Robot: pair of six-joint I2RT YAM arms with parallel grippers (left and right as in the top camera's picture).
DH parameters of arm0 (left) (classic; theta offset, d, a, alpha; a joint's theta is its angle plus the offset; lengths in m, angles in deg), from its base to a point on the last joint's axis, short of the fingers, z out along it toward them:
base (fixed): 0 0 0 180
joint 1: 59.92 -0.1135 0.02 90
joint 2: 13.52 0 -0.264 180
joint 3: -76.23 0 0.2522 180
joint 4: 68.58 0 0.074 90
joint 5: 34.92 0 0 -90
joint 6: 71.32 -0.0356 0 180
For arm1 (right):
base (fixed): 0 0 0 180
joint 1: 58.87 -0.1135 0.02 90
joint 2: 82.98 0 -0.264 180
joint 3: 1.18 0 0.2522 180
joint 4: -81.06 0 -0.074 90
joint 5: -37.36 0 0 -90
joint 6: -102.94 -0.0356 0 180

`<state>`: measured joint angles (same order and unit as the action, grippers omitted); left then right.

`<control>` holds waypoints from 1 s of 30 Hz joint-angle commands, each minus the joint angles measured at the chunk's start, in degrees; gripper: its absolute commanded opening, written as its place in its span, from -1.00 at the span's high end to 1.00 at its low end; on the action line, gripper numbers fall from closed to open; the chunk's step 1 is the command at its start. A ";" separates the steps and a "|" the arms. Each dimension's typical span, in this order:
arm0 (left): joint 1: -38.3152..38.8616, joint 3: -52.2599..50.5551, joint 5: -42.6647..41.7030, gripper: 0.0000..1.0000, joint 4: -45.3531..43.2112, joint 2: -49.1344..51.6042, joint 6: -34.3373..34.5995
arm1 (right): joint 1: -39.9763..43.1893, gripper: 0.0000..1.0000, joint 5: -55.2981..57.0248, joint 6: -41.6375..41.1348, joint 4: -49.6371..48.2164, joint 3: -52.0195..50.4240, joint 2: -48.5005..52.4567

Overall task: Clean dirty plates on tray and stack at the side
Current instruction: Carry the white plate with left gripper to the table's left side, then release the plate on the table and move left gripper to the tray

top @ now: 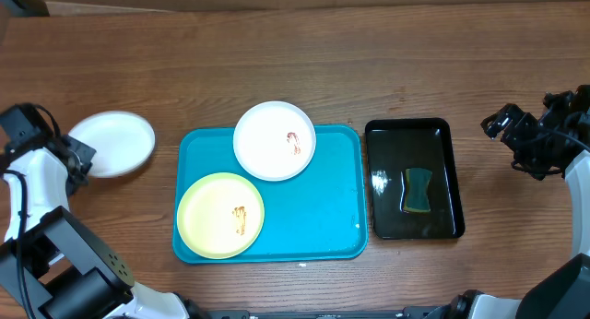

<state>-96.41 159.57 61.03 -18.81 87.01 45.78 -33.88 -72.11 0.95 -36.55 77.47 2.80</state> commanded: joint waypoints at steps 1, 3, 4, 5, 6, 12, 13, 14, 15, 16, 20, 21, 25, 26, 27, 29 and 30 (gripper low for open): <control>0.15 -2.03 1.92 0.83 -1.60 -1.18 0.87 | 0.04 -1.00 0.13 0.02 -0.31 0.98 -0.52; 0.17 -2.40 1.95 0.84 -1.60 -1.16 0.83 | 0.04 -1.00 0.11 0.02 -0.31 0.98 -0.52; 0.15 -2.45 1.95 0.83 -1.55 -1.16 0.81 | 0.04 -1.00 0.13 0.02 -0.33 0.98 -0.52; 0.15 -2.45 1.77 0.73 -1.40 -1.16 0.81 | 0.04 -1.00 0.13 0.02 -0.33 0.98 -0.52; 0.15 -2.43 1.01 0.56 -1.05 -1.16 0.68 | 0.04 -1.00 0.13 0.02 -0.33 0.98 -0.52; 0.37 1.18 -27.58 -0.25 0.81 -1.29 -10.12 | 0.04 -1.00 0.13 0.02 -0.33 0.98 -0.52; 0.59 1.99 -31.98 -0.17 1.46 -1.31 -11.21 | 0.04 -1.00 0.11 0.02 -0.33 0.98 -0.52; 1.20 3.19 -36.28 -0.15 2.75 -1.36 -11.85 | 0.04 -1.00 0.13 0.02 -0.31 0.98 -0.52; 2.12 4.22 -39.28 -0.14 4.37 -1.53 -12.31 | 0.04 -1.00 0.13 0.02 -0.33 0.98 -0.52; 3.04 4.72 -40.79 -0.14 5.53 -1.70 -12.92 | 0.04 -1.00 0.13 0.02 -0.31 0.98 -0.52; 10.27 5.25 -40.06 -0.16 10.82 -3.26 -16.44 | 0.04 -1.00 0.13 0.02 -0.33 0.98 -0.52; 14.23 5.20 -36.65 -0.24 12.90 -3.39 -16.39 | 0.04 -1.00 0.13 0.02 -0.33 0.98 -0.52; 24.11 3.85 -26.25 -0.33 15.41 -3.23 -16.37 | 0.04 -1.00 0.13 0.02 -0.33 0.98 -0.52; 27.26 3.23 -23.47 -0.41 15.34 -3.15 -16.06 | 0.04 -1.00 0.13 0.02 -0.31 0.98 -0.52; 29.35 2.89 -21.68 -0.45 15.28 -3.15 -15.47 | 0.04 -1.00 0.11 0.02 -0.31 0.98 -0.52; 33.53 2.32 -17.88 -0.47 14.78 -3.13 -14.03 | 0.04 -1.00 0.11 0.02 -0.33 0.98 -0.52; 35.63 2.19 -15.96 -0.48 14.51 -3.13 -12.72 | 0.04 -1.00 0.13 0.02 -0.33 0.98 -0.52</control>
<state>-65.79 162.96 35.66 -3.93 84.87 31.59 -33.88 -72.13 0.97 -36.58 77.47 2.80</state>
